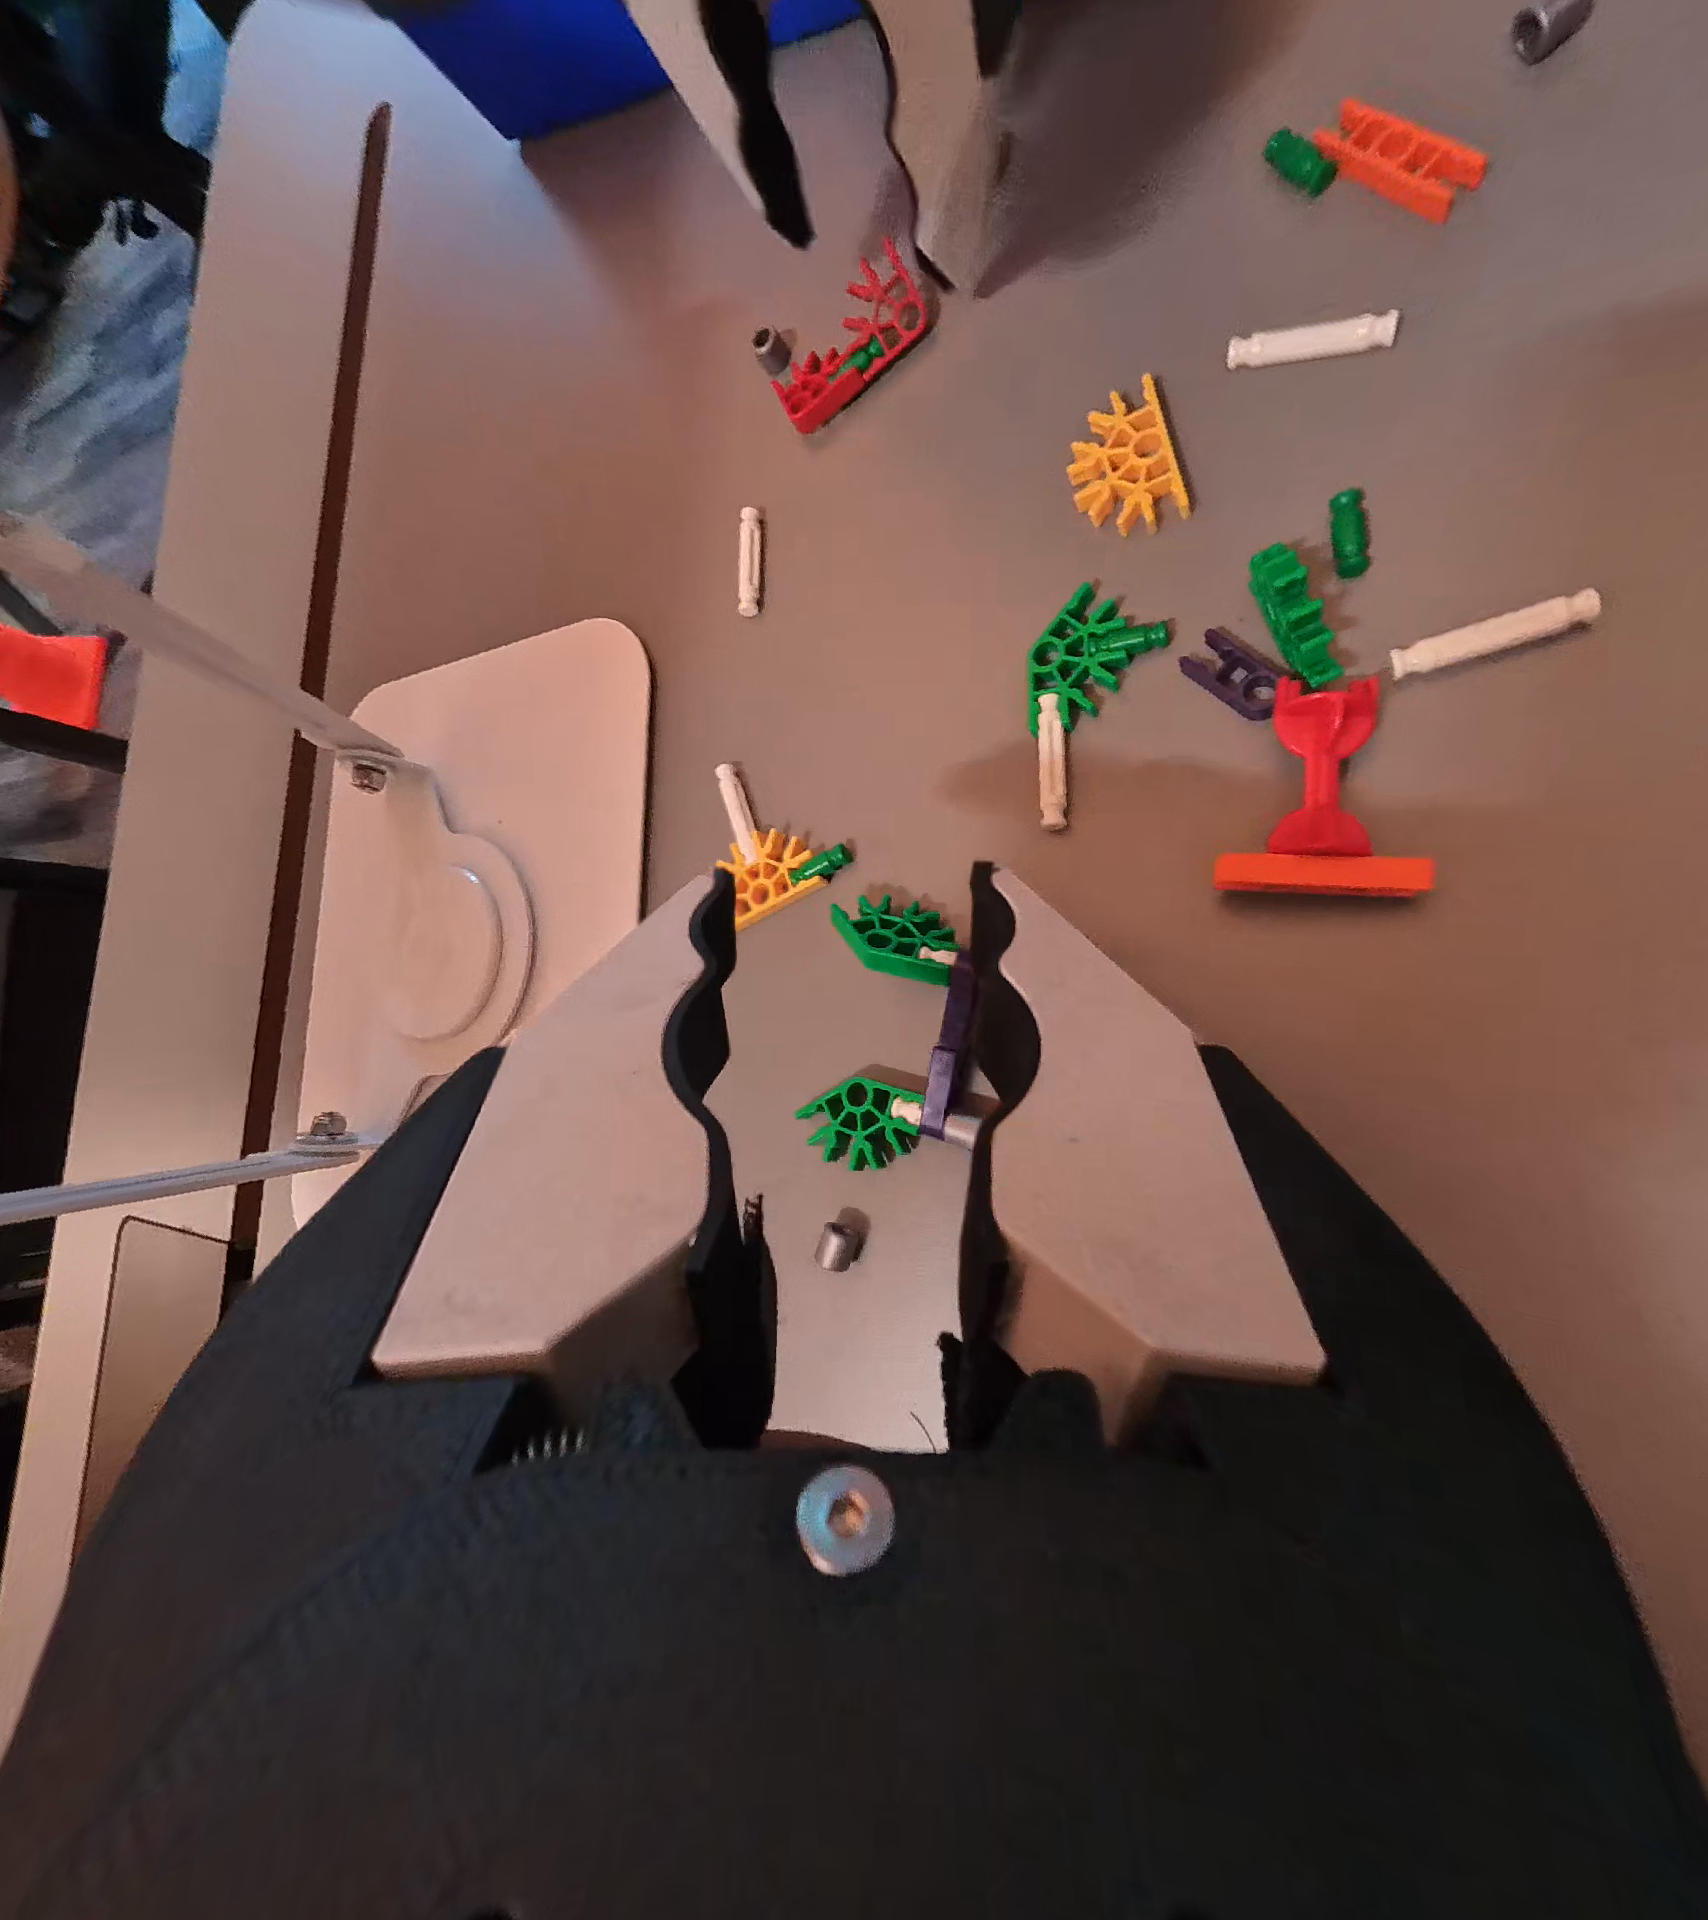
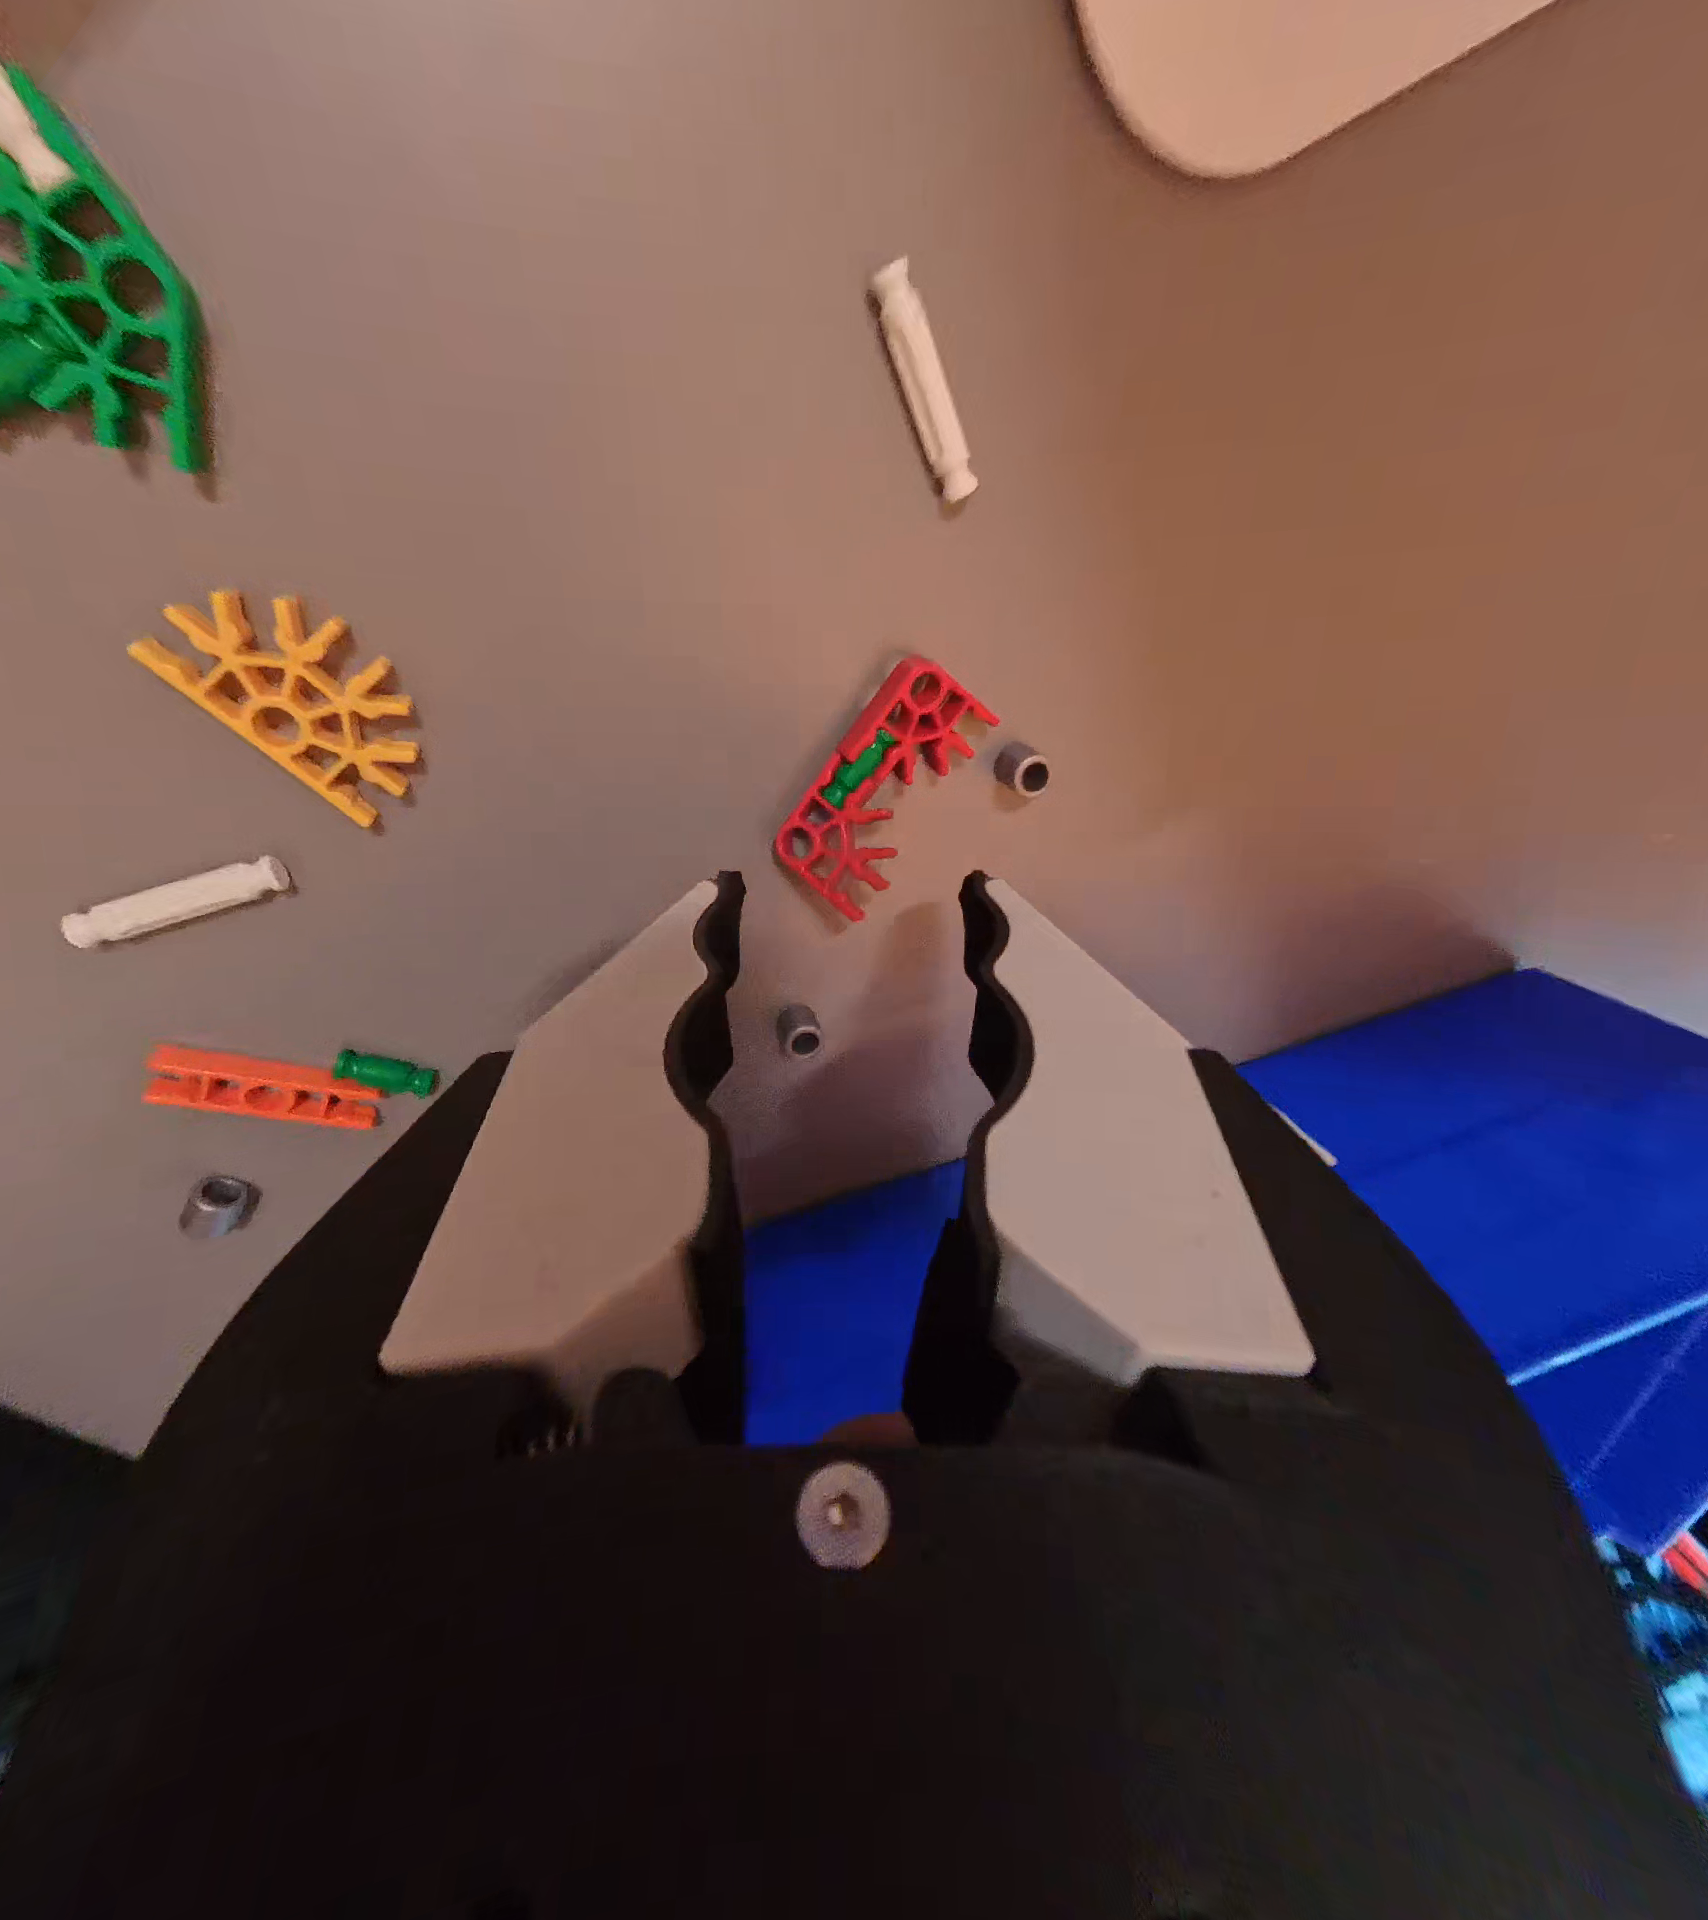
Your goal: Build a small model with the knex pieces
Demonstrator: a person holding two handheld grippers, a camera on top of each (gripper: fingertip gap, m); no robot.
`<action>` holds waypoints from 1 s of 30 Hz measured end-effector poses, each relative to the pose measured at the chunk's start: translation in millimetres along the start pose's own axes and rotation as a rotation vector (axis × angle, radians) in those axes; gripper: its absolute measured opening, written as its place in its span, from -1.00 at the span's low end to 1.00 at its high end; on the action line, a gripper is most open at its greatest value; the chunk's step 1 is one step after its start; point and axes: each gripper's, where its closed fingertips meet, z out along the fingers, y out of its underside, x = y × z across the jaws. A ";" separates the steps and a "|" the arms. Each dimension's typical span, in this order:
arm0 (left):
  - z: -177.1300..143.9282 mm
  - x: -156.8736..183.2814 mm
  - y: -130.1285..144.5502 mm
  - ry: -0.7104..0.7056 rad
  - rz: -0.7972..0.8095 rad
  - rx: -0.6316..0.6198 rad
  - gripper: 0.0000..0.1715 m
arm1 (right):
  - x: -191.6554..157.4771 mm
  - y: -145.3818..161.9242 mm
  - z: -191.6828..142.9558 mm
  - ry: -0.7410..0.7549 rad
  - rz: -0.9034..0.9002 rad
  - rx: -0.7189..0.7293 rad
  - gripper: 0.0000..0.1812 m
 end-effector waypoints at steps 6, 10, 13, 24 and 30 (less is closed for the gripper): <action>0.1 -7.0 -3.8 -0.021 -0.020 0.038 -0.51 | -6.3 -0.8 12.0 -0.005 -0.080 -0.066 -1.00; 3.4 -8.3 -3.0 -0.030 -0.022 0.039 -0.51 | -8.2 -10.8 -6.3 0.030 -0.096 0.023 -1.00; 7.6 -9.9 -0.4 -0.044 -0.019 0.029 -0.52 | 2.9 -34.7 -16.2 0.097 -0.035 0.143 -0.90; 10.3 -12.7 5.3 -0.058 -0.022 0.019 -0.51 | 0.0 -39.5 15.7 -0.126 -0.011 0.019 -0.77; 14.3 -26.8 7.4 -0.089 -0.126 0.053 -0.51 | -6.8 -57.6 -18.1 0.032 -0.118 0.161 -0.82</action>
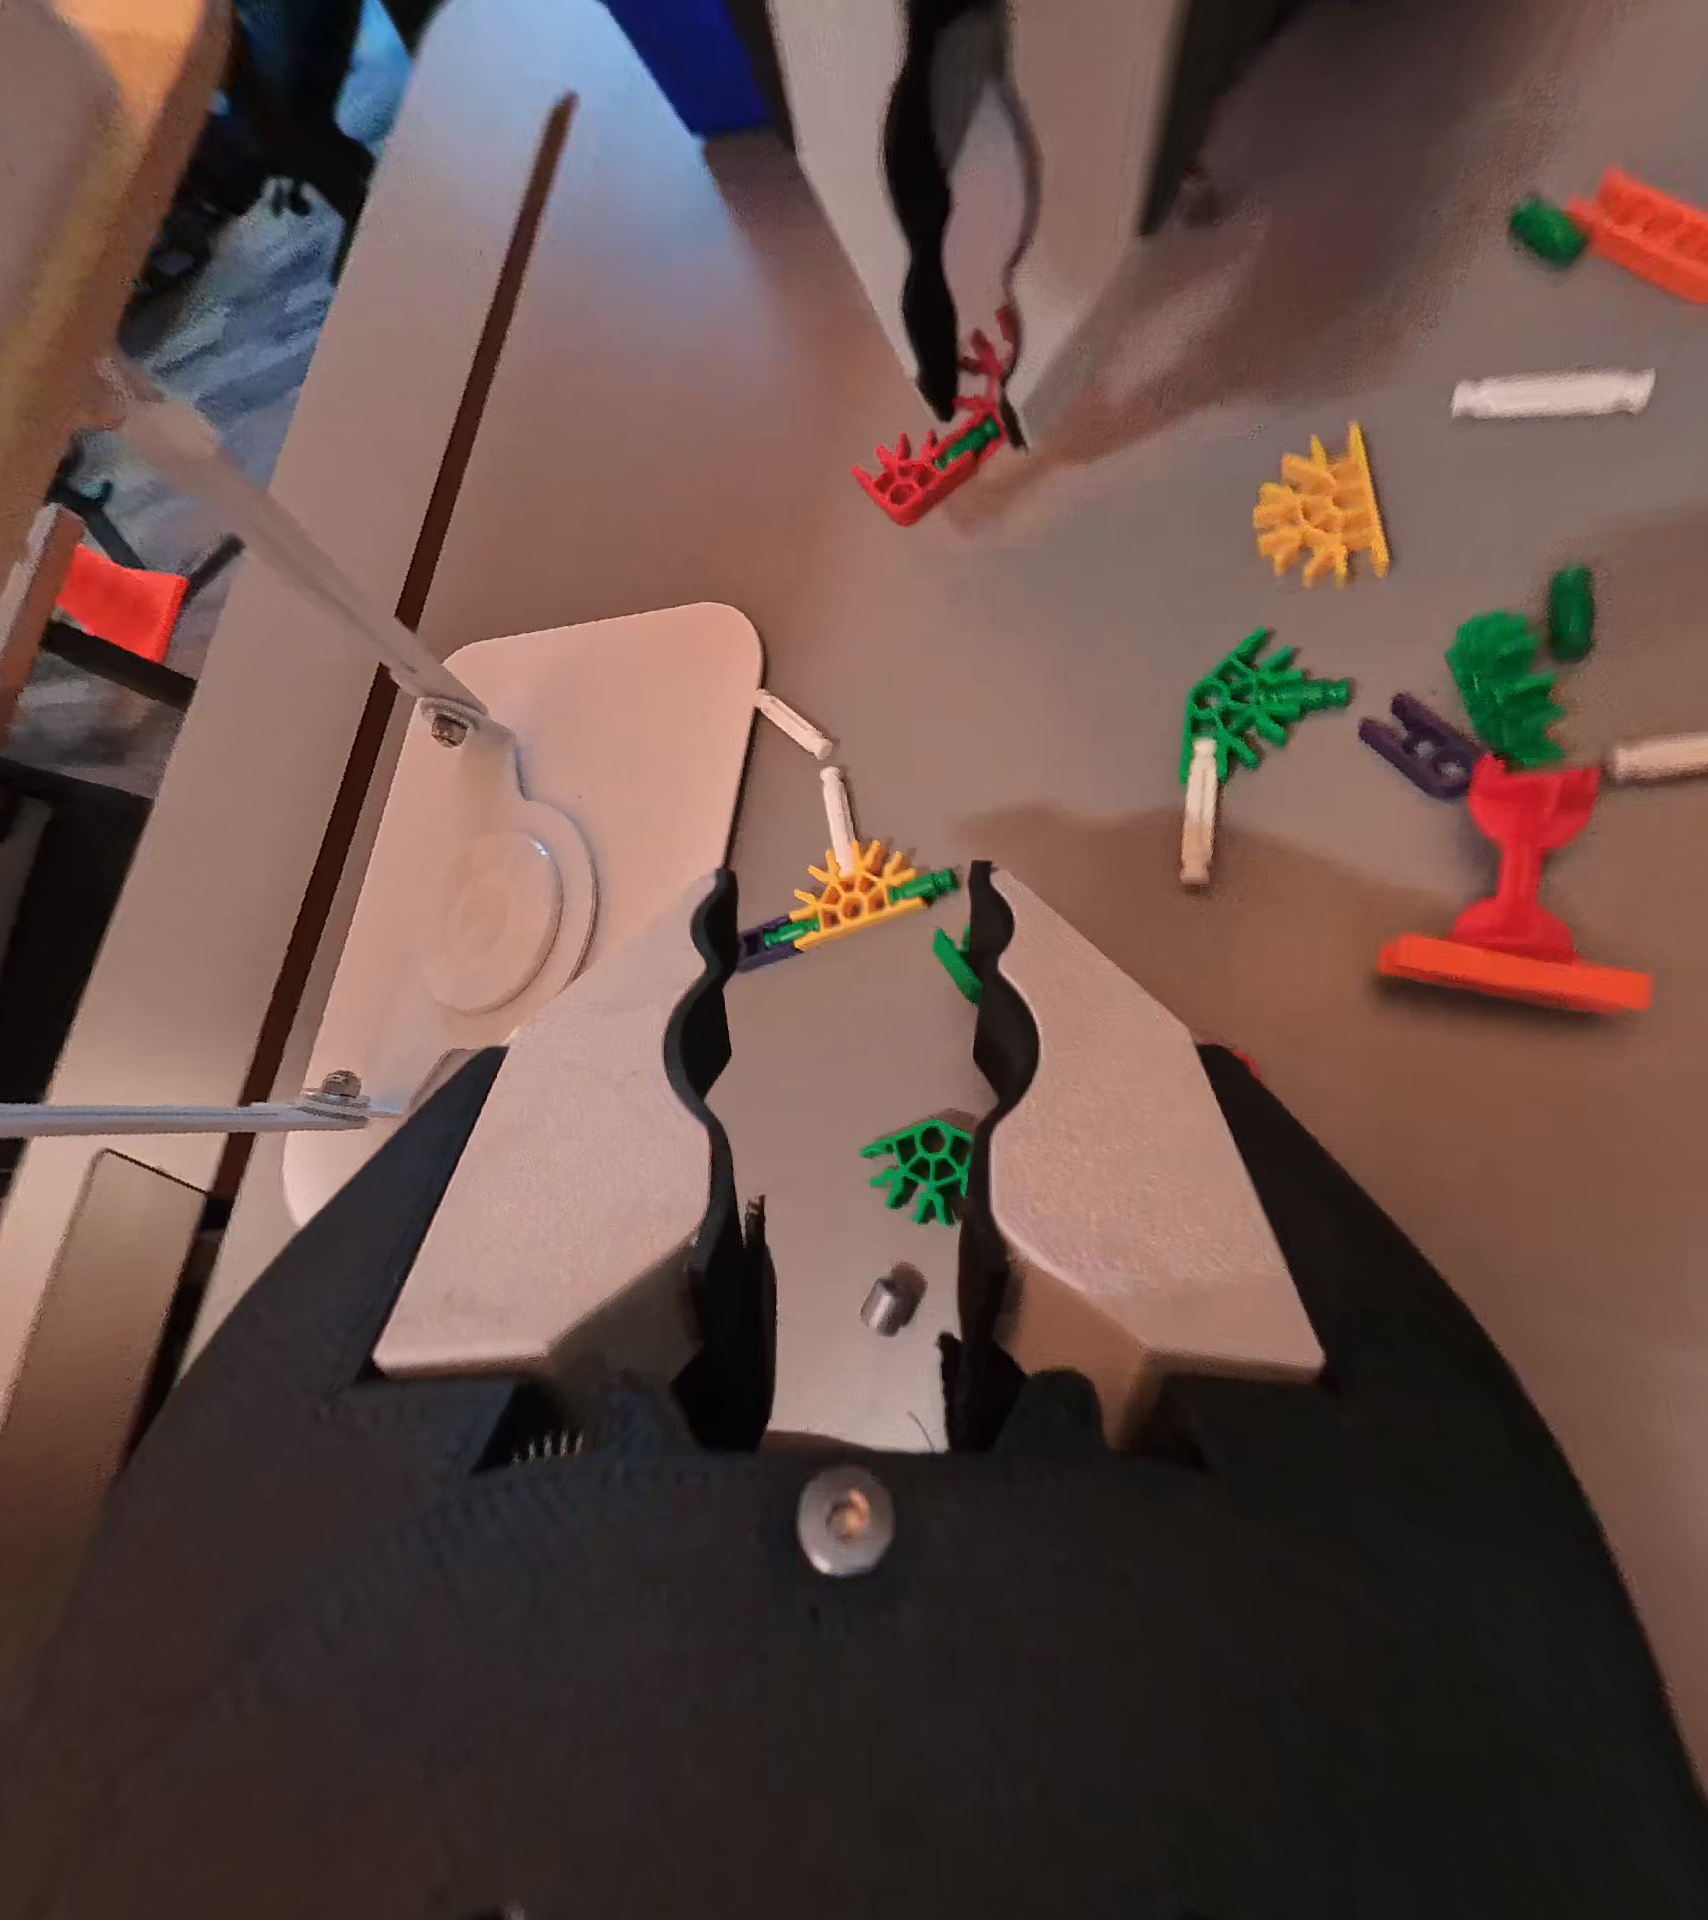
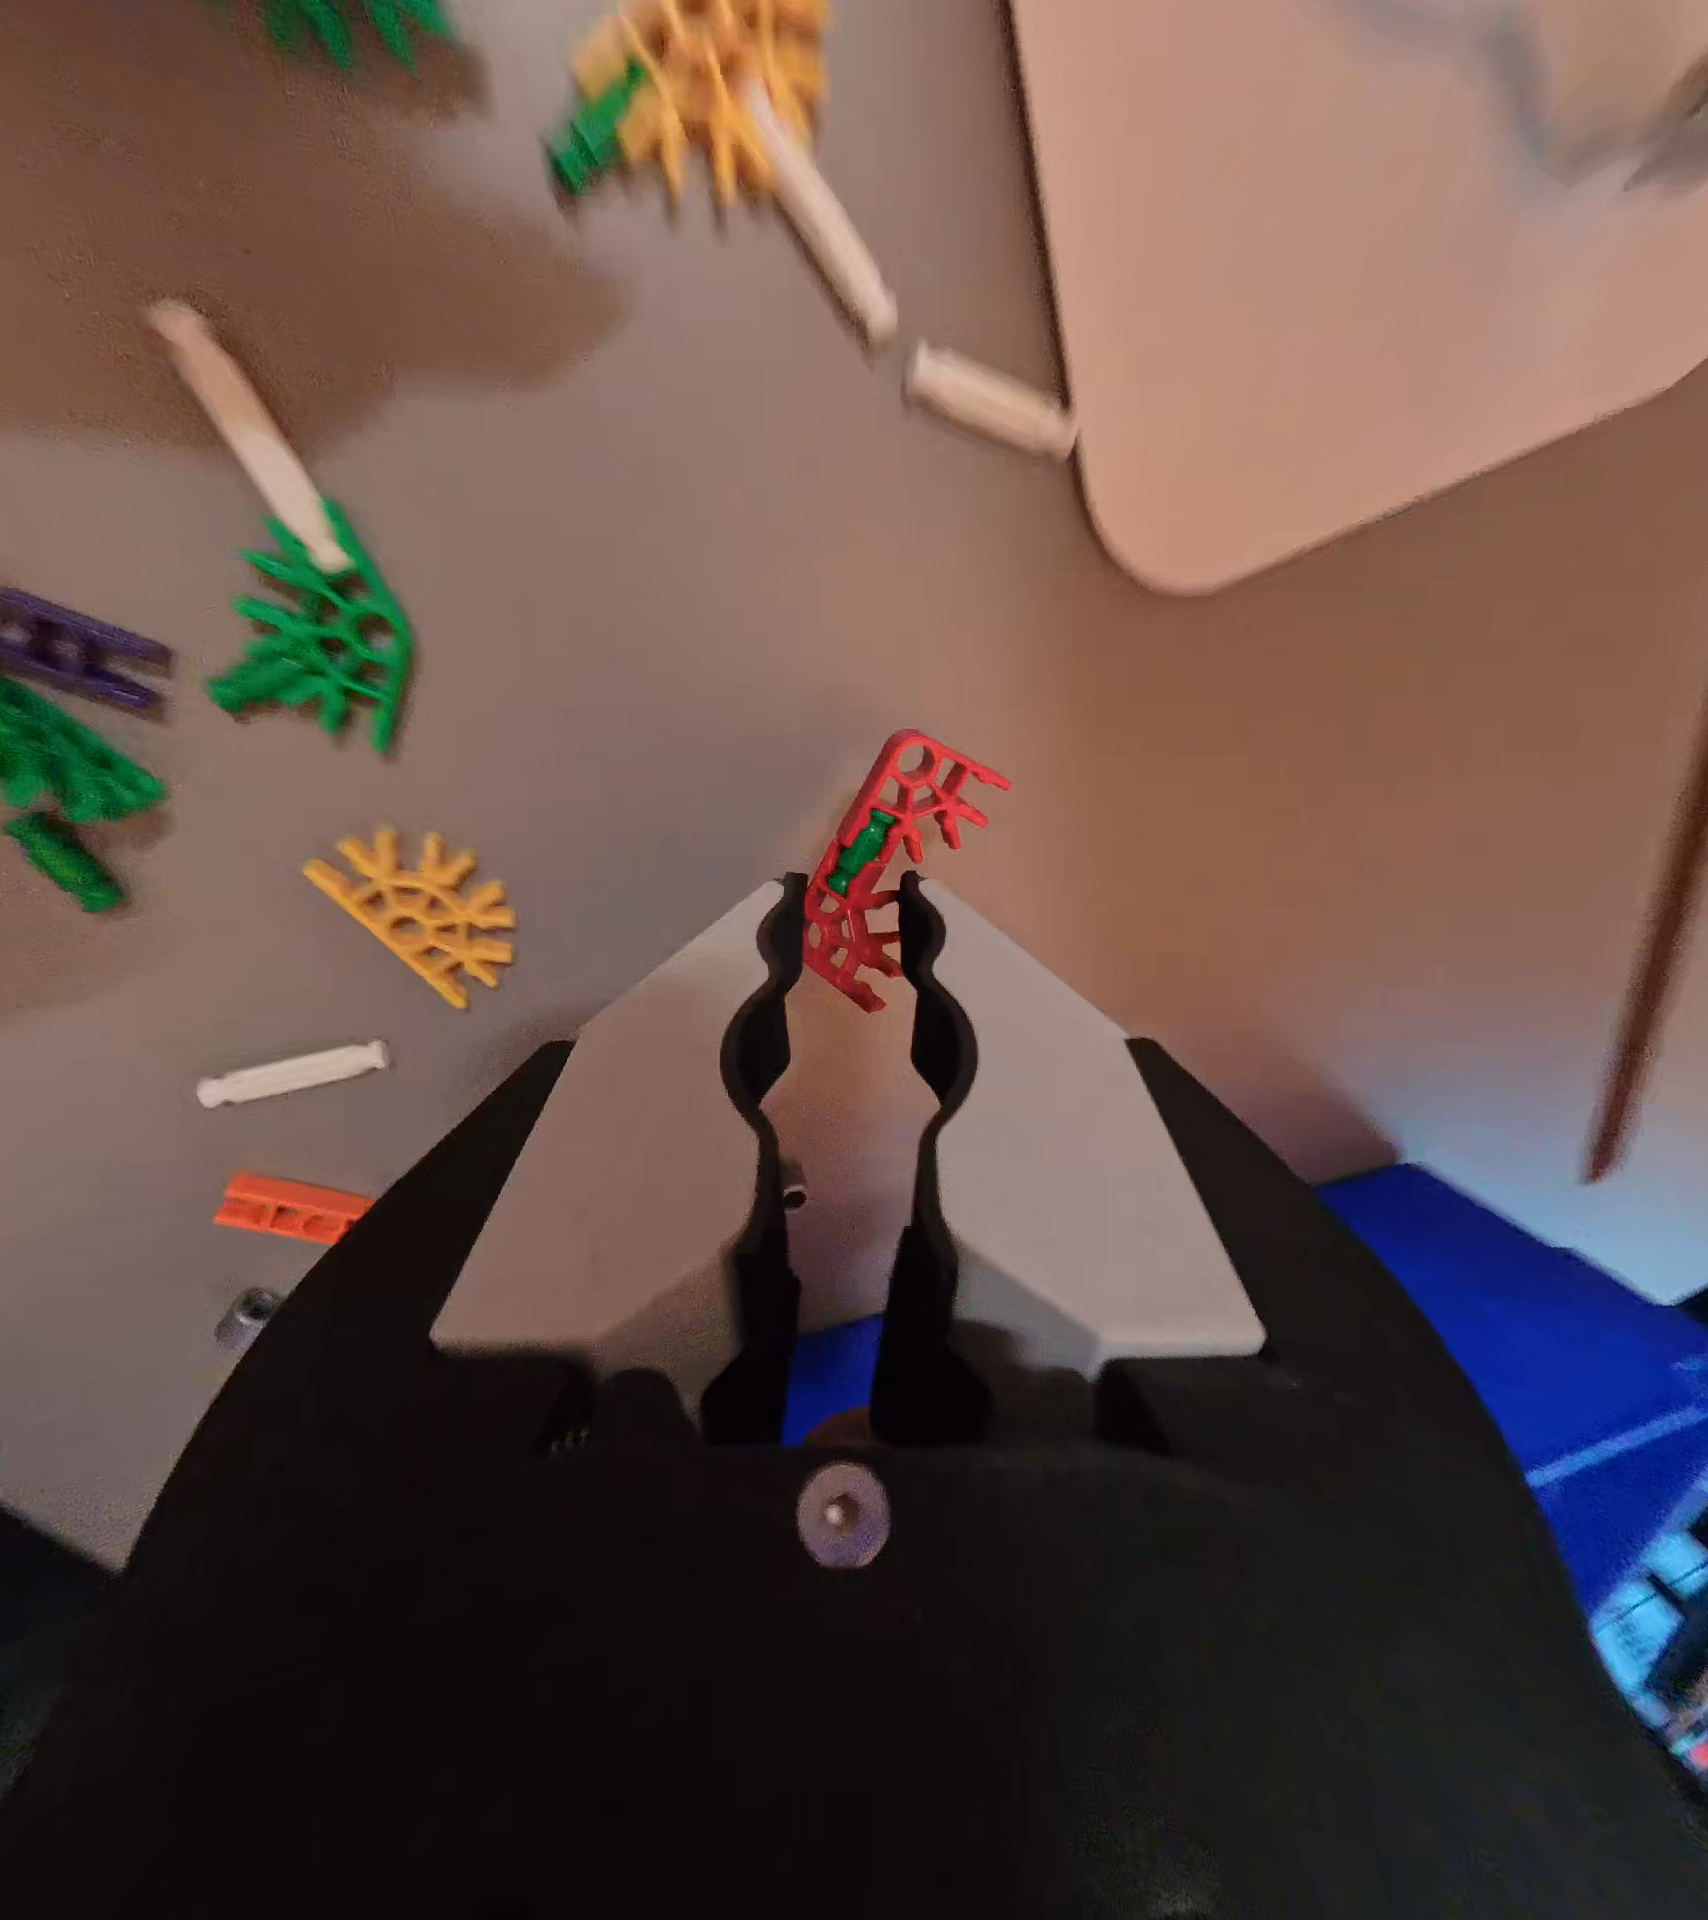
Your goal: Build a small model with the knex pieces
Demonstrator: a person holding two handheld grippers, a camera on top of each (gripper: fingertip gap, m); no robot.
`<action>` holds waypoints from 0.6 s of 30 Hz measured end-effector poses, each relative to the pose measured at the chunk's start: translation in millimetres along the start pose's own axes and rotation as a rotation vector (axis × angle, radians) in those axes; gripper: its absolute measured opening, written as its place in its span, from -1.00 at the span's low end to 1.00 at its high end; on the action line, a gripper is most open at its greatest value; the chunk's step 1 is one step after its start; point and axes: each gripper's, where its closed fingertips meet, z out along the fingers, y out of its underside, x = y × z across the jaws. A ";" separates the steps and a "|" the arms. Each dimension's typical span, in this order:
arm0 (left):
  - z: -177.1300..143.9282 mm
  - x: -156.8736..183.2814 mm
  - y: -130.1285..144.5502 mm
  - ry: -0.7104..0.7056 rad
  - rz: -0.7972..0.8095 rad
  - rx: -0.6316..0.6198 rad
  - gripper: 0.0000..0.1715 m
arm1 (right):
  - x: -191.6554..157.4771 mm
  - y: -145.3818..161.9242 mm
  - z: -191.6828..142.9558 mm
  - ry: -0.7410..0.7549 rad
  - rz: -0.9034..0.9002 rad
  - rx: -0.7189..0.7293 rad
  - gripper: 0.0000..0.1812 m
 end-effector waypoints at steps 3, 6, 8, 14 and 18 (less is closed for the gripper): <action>-1.2 -12.4 -9.8 0.002 -0.170 0.093 -0.43 | -13.8 -35.0 -36.5 0.145 -0.120 0.191 -0.83; -12.8 -14.8 -35.0 0.141 -0.442 0.291 -0.40 | -17.4 -54.1 -63.8 0.364 -0.225 0.271 -0.83; -20.2 -7.1 -46.9 0.283 -0.561 0.363 -0.37 | -22.1 -65.0 -77.2 0.481 -0.290 0.328 -0.83; -33.6 2.9 -70.5 0.381 -0.615 0.471 -0.68 | -33.3 -80.6 -93.9 0.715 -0.443 0.393 -0.84; -36.1 6.8 -78.8 0.344 -0.546 0.494 -0.95 | -28.3 -83.8 -99.7 0.784 -0.433 0.431 -0.85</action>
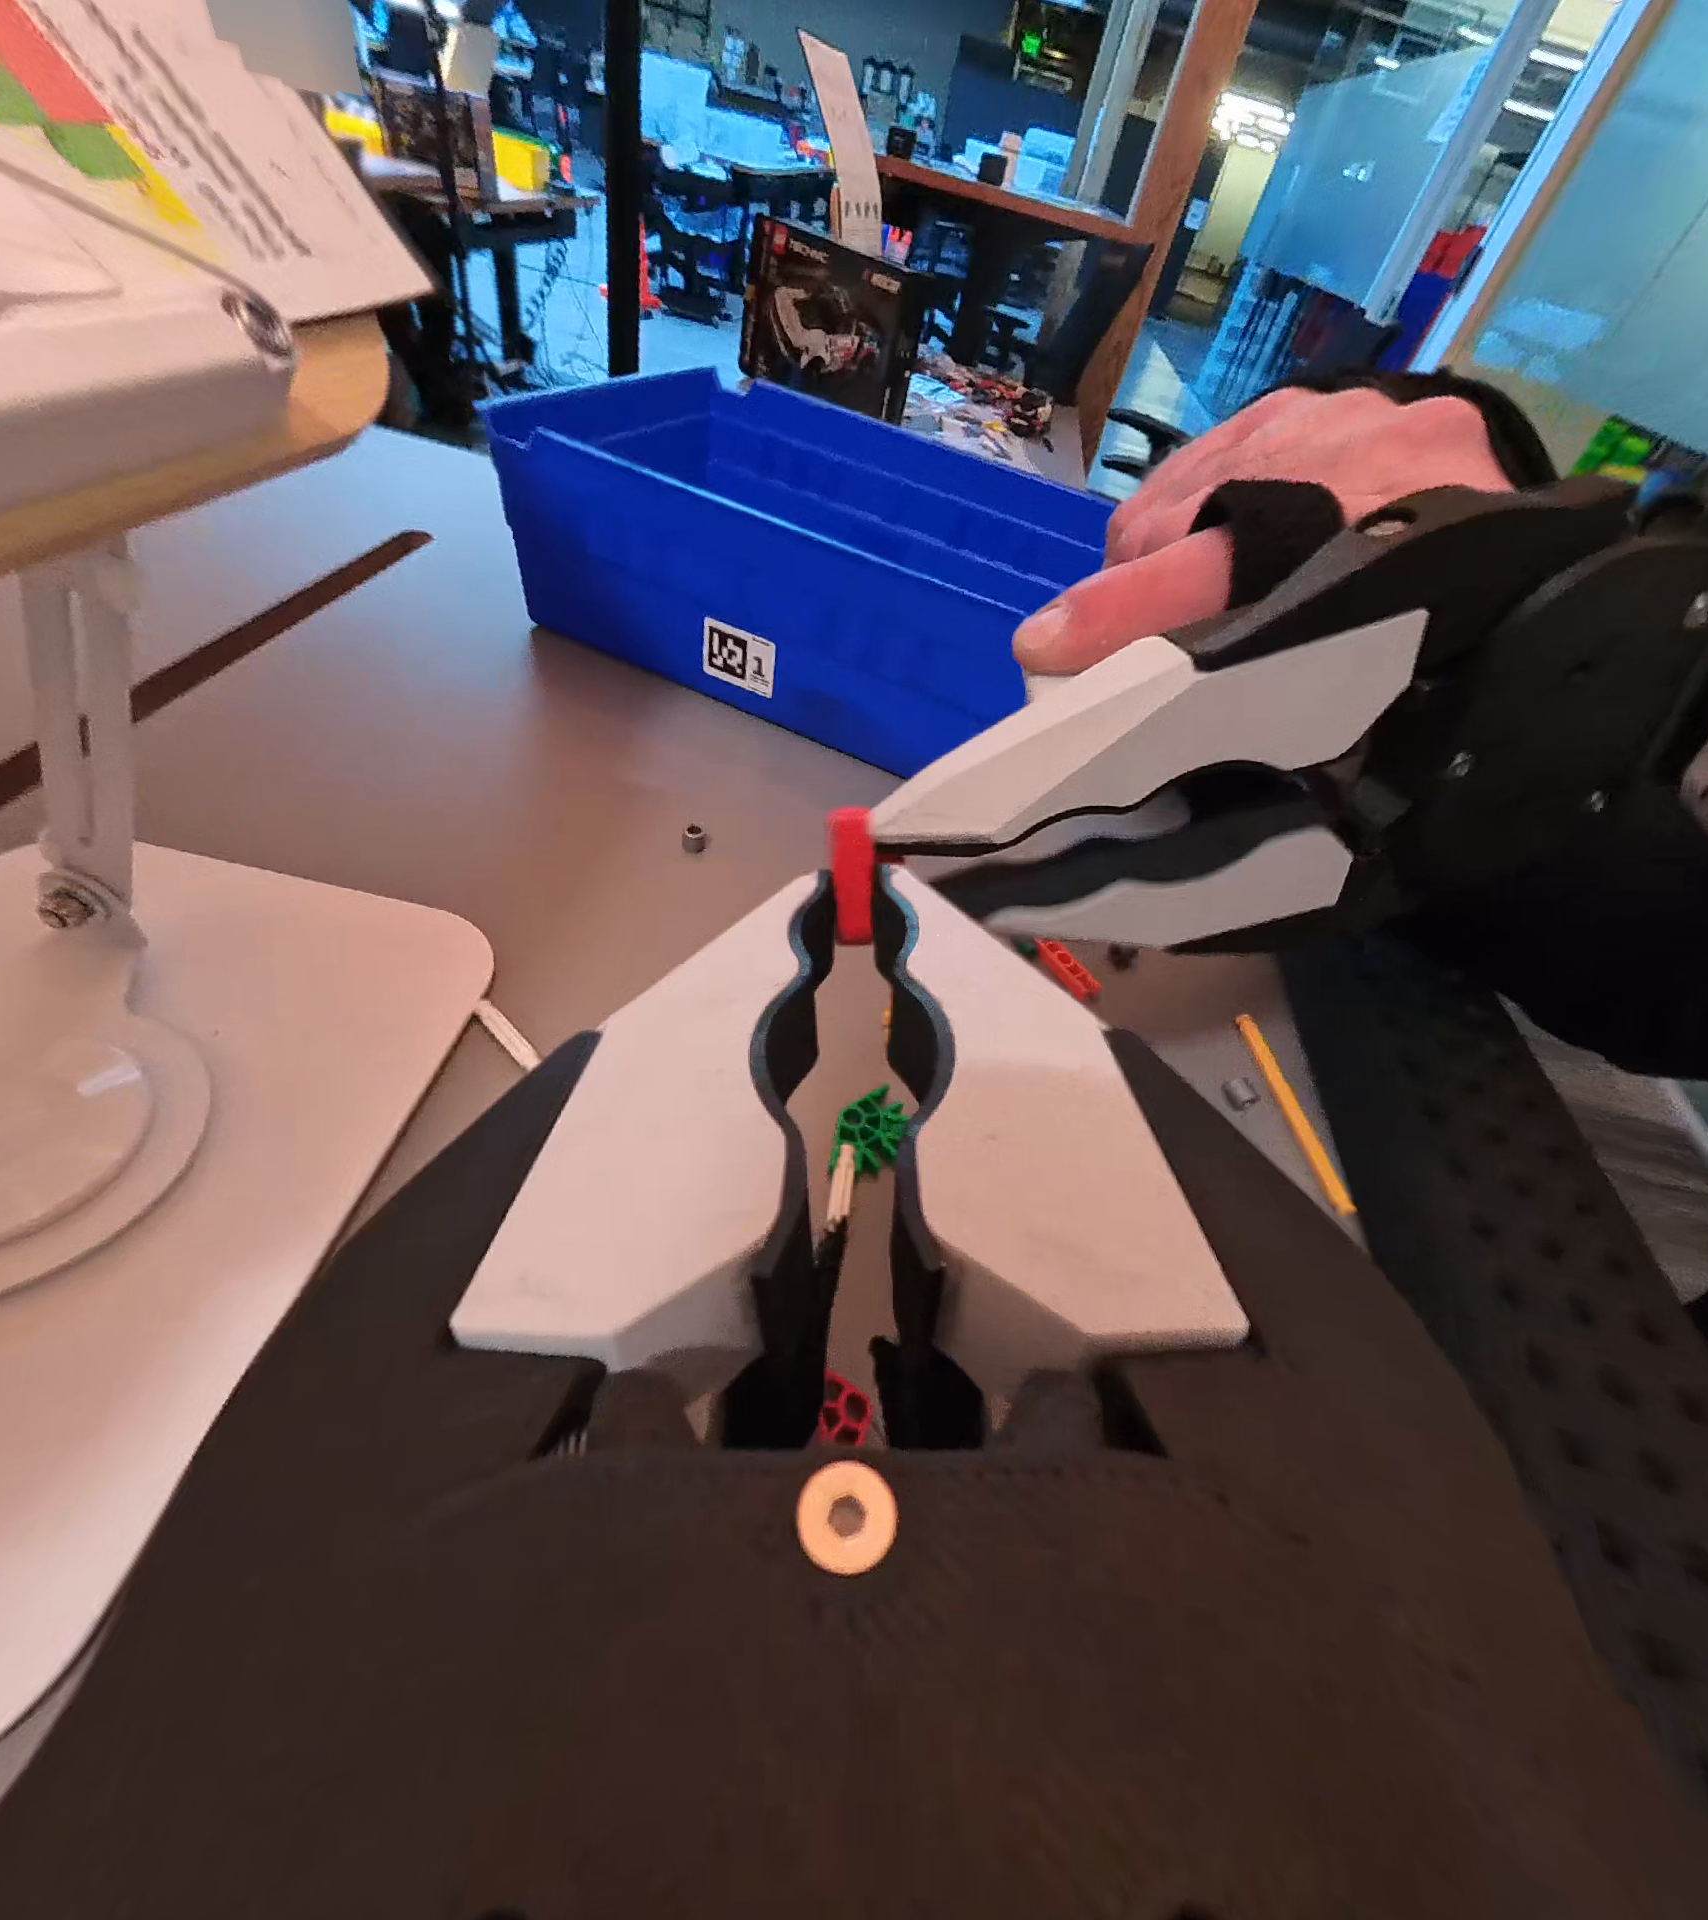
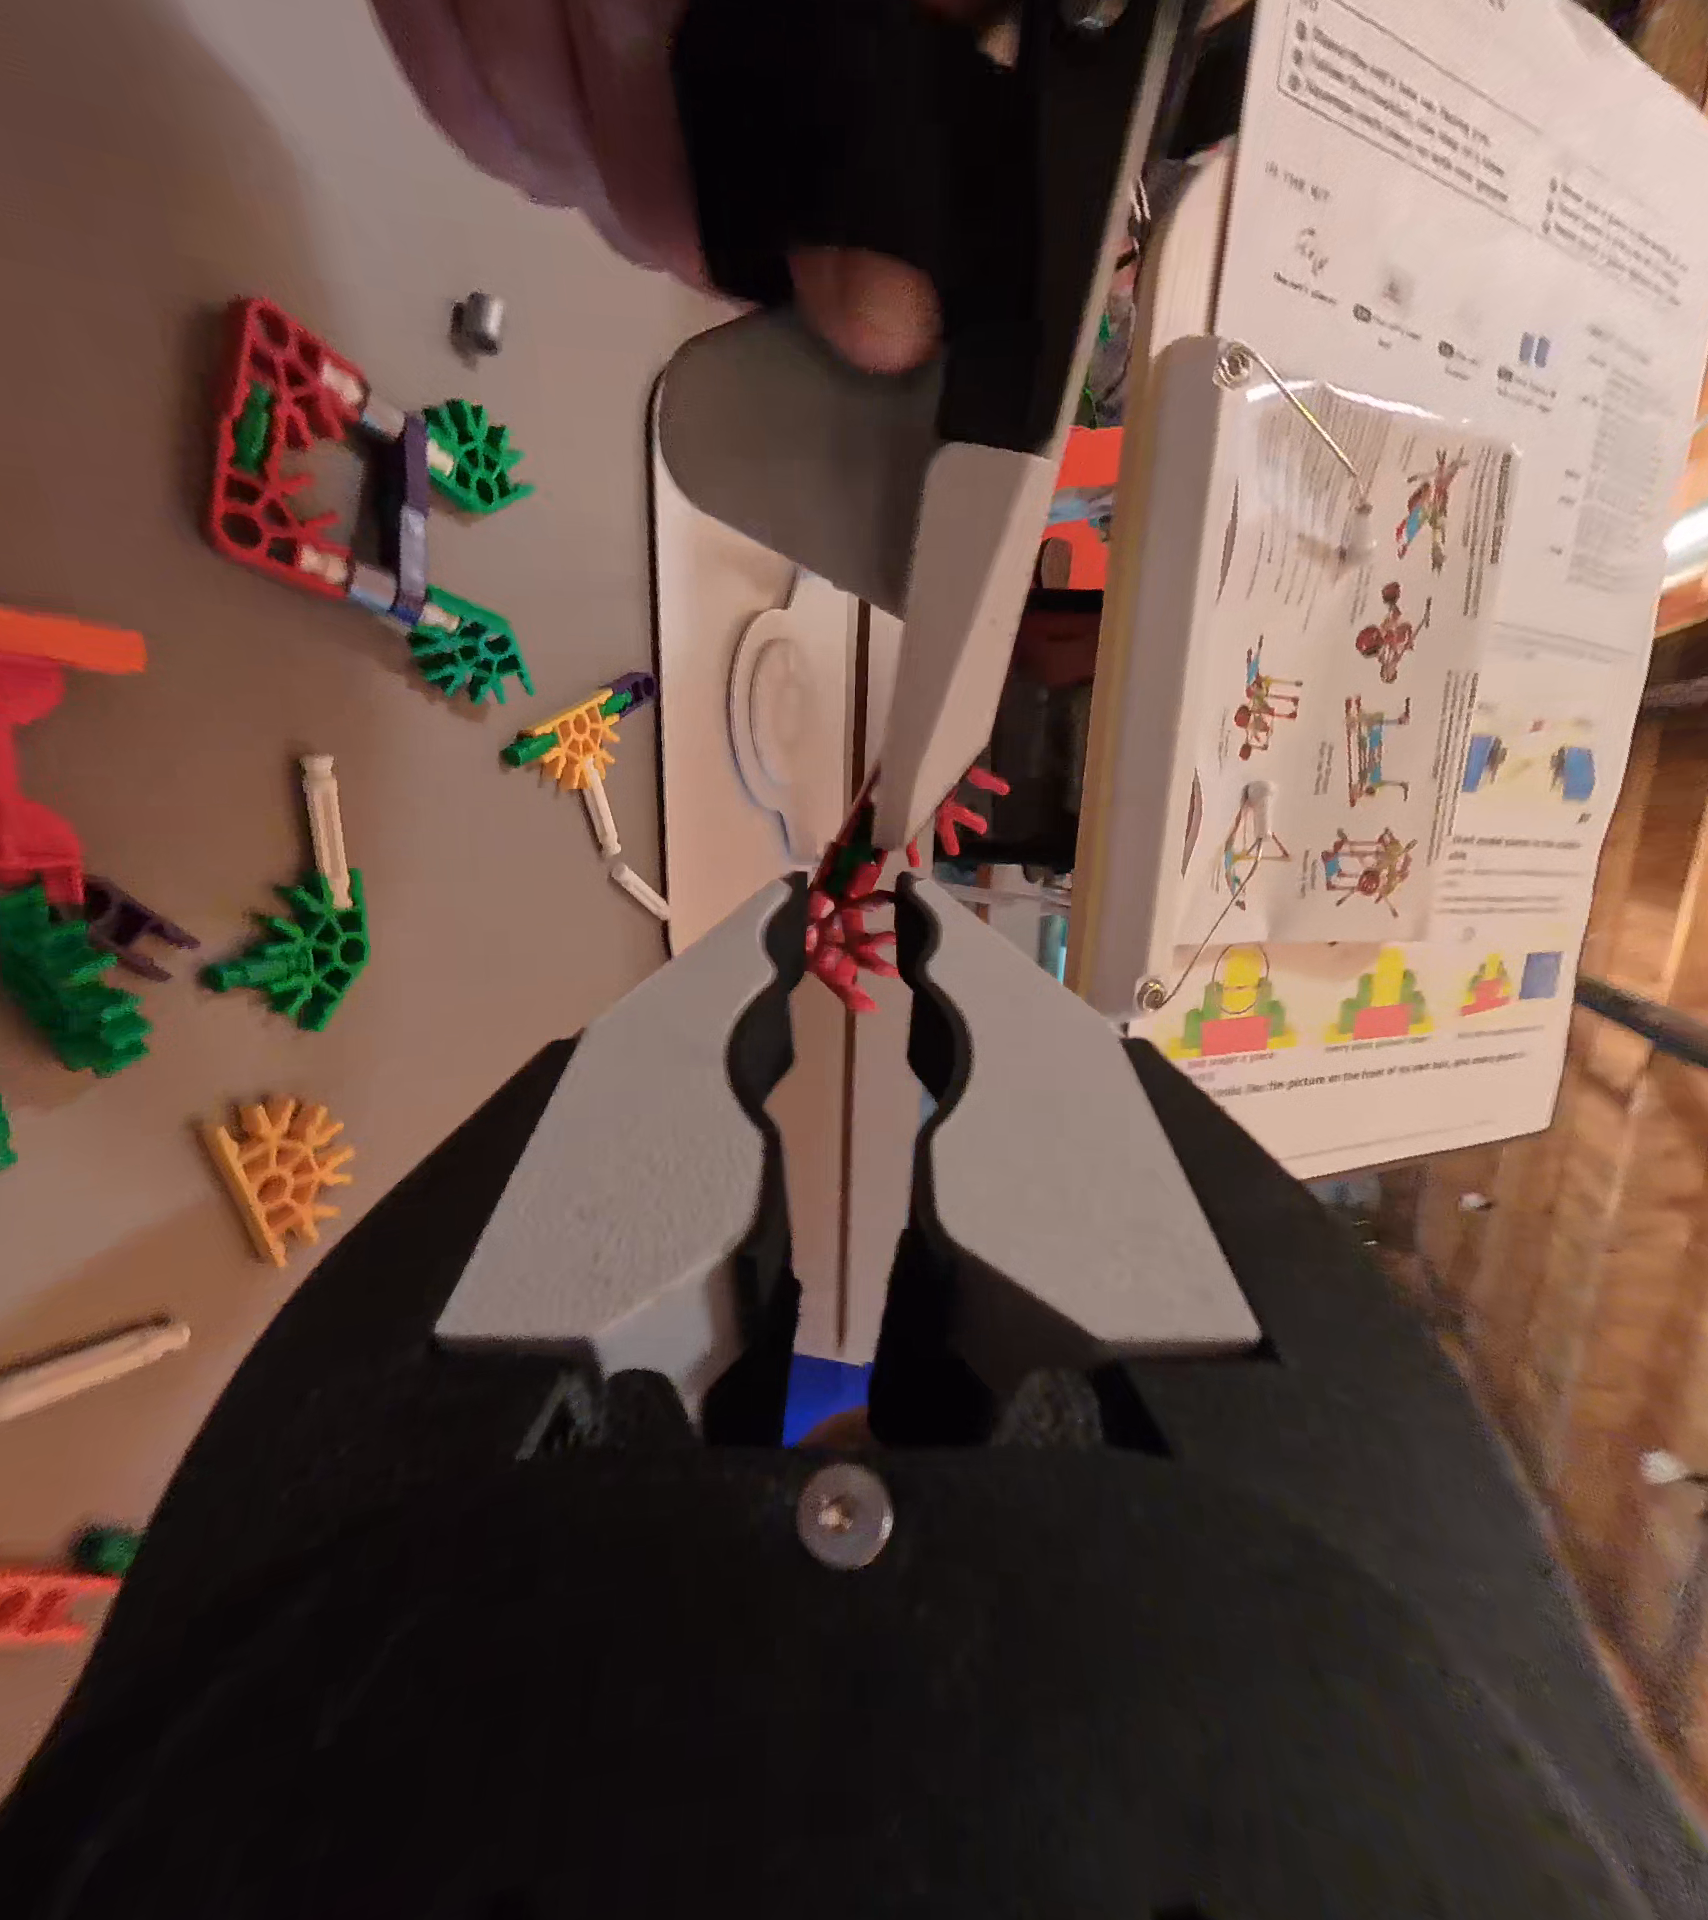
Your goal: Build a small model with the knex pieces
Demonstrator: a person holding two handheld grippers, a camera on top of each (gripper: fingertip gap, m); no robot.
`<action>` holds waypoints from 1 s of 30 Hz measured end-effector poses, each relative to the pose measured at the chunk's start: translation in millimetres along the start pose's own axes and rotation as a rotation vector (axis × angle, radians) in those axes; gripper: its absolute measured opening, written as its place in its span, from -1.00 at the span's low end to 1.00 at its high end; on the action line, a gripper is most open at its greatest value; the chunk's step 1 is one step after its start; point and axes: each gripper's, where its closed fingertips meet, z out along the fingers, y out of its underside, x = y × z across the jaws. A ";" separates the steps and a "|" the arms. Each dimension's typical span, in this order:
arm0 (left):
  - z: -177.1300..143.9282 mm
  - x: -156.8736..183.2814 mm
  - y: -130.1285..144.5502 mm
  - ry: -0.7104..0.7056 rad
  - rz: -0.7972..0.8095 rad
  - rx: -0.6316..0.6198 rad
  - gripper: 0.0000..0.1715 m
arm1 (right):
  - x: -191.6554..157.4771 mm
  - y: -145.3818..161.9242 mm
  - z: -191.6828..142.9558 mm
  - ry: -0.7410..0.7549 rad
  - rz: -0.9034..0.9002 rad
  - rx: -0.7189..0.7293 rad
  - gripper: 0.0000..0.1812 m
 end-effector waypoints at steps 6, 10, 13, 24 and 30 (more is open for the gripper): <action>-19.5 8.3 -29.2 0.091 -0.008 0.179 -0.95 | 25.1 -8.0 -17.5 -0.096 0.479 0.222 -0.68; -22.4 19.6 -33.7 0.152 0.001 0.197 -0.95 | 33.1 -20.3 -26.7 -0.213 0.738 0.446 -0.83; -22.5 27.5 -36.8 0.186 0.008 0.219 -0.95 | 33.5 -23.7 -31.3 -0.279 0.808 0.524 -0.92; -20.3 25.2 -57.7 -0.002 0.139 0.362 -0.95 | 53.5 -18.0 -31.4 -0.175 0.951 0.548 -0.95; -15.4 23.4 -65.8 -0.377 0.485 0.334 -0.95 | 62.0 -9.0 -25.0 -0.138 1.135 0.526 -0.98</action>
